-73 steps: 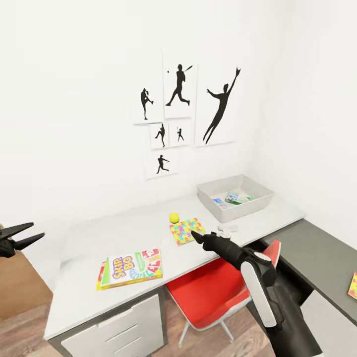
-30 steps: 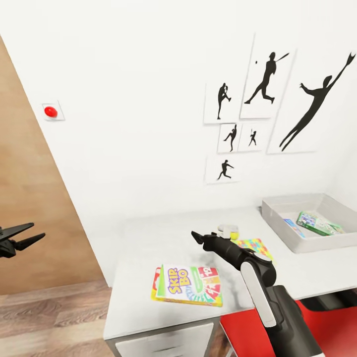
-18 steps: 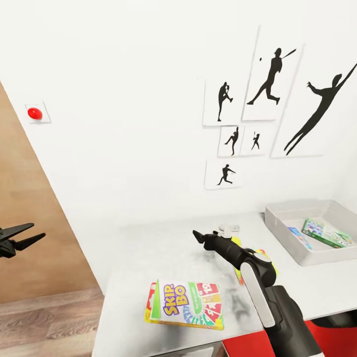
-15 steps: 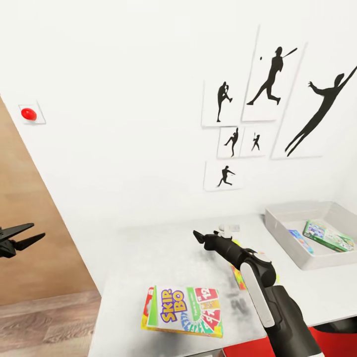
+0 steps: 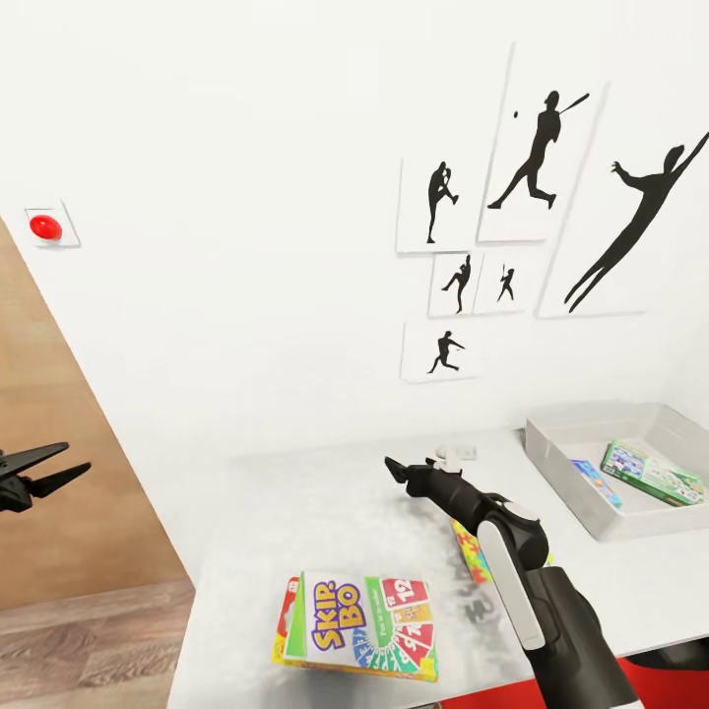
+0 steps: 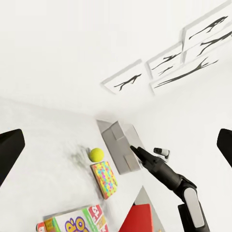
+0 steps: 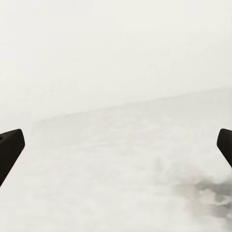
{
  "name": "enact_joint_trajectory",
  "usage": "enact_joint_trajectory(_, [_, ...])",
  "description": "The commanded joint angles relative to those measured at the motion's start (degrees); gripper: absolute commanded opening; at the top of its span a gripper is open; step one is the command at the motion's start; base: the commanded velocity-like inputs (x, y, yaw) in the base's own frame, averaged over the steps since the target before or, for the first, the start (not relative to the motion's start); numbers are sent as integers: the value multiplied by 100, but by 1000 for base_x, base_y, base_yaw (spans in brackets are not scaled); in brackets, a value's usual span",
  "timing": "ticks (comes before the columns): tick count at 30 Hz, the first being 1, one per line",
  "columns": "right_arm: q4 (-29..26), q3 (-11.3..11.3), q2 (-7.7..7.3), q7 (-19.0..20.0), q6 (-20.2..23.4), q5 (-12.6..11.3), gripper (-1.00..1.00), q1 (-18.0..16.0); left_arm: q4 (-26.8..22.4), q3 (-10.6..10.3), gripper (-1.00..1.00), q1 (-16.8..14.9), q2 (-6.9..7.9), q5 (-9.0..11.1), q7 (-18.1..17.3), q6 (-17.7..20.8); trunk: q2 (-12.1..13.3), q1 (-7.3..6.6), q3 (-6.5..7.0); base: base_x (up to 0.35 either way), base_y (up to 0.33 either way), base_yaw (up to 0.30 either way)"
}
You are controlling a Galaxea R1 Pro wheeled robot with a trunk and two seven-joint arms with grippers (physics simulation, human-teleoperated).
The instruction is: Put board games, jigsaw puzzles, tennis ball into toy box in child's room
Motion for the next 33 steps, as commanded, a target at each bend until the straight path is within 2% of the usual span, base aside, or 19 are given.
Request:
enact_joint_trajectory(1, [-5,-6,8,12,30,-1,100,-4,1,-5,100,-4,3,26,-1,40,-6,1,-8,0,0,0])
enact_joint_trajectory(5, [27,1,64,-26,77,-3,100,-8,1,-9,100,-4,-17,21,5,40,-6,1,-8,0,0,0])
enact_joint_trajectory(8, [290,22,121,-298,149,-14,100,-12,0,-25,100,-4,-28,24,13,40,-6,1,-8,0,0,0])
enact_joint_trajectory(10, [525,34,225,-554,279,-20,100,-41,-3,-34,100,-4,-34,21,24,40,-6,1,-8,0,0,0])
enact_joint_trajectory(11, [721,37,342,-756,413,-19,100,-107,-1,-40,100,-4,-37,20,31,40,-6,1,-8,0,0,0])
enact_joint_trajectory(14, [1548,34,658,-1413,867,-31,100,-713,-5,-48,100,-4,-49,-90,43,40,-6,1,-8,0,0,0])
enact_joint_trajectory(15, [1719,33,687,-1511,916,-40,100,-830,-6,-46,100,-4,-51,-127,45,40,-6,1,-8,0,0,0])
enact_joint_trajectory(18, [2675,26,822,-1928,1073,-86,100,-1435,-7,-42,100,-4,-61,-337,50,40,-6,1,-8,0,0,0])
enact_joint_trajectory(21, [3302,13,826,-2108,1118,-103,100,-1748,-8,-41,100,-4,-80,-418,52,40,-6,1,-8,0,0,0])
enact_joint_trajectory(26, [3561,-8,826,-2227,1263,-101,100,-1855,-8,-40,100,-9,-159,-443,56,46,-6,1,-8,0,0,0])
enact_joint_trajectory(30, [3589,-16,826,-2321,2048,-99,100,-1869,-8,-40,100,-12,-195,-447,60,43,-6,1,-8,0,0,0])
enact_joint_trajectory(33, [3559,-21,826,-2338,2368,-100,100,-1868,-14,-40,100,-13,-208,-448,60,46,-6,1,-8,0,0,0])
